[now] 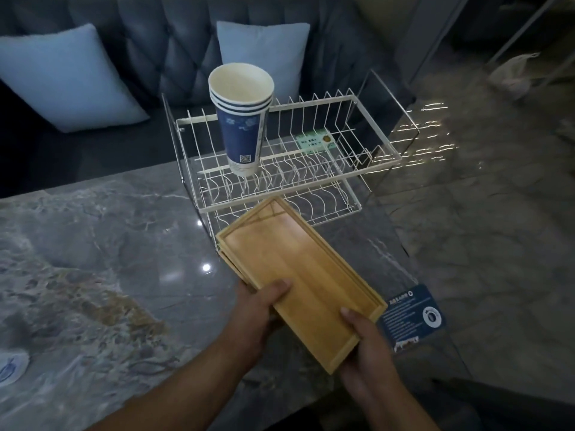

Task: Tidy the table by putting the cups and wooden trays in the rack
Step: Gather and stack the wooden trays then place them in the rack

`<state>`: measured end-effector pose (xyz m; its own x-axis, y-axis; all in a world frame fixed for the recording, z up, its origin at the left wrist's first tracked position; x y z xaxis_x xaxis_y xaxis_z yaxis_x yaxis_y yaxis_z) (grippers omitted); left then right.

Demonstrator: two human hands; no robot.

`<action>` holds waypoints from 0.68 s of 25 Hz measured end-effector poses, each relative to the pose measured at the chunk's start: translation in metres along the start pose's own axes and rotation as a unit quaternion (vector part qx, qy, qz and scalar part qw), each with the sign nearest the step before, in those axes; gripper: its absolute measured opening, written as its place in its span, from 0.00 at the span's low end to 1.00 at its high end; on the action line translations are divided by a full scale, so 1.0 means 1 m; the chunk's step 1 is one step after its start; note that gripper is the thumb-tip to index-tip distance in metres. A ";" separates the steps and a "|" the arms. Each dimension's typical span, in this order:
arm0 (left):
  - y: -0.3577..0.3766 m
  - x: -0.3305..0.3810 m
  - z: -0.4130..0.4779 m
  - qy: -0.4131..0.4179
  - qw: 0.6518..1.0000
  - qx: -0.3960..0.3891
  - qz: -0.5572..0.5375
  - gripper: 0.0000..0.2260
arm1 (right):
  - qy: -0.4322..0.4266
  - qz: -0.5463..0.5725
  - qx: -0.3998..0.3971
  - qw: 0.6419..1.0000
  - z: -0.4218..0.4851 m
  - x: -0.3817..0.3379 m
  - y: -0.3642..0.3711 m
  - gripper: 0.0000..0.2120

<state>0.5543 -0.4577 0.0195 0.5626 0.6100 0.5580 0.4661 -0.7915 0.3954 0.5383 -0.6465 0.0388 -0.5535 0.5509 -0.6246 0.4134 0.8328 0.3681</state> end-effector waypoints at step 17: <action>-0.020 0.020 0.016 -0.034 0.993 -0.063 0.091 0.39 | 0.142 -0.264 -0.218 0.929 0.041 -0.050 0.008 0.31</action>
<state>0.5672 -0.4288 0.0105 0.6764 0.4544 0.5796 0.2659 -0.8846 0.3832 0.5992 -0.6696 0.0447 -0.7902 0.0007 -0.6128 -0.2677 0.8992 0.3461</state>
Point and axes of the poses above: each hand's wrist, its own z-axis towards the middle knuckle, its own y-axis out of the palm, x = y × z, the point moved 4 cm from there along z, towards the middle knuckle, and after that the axes turned 7 degrees about -y, right-handed, at the moved point
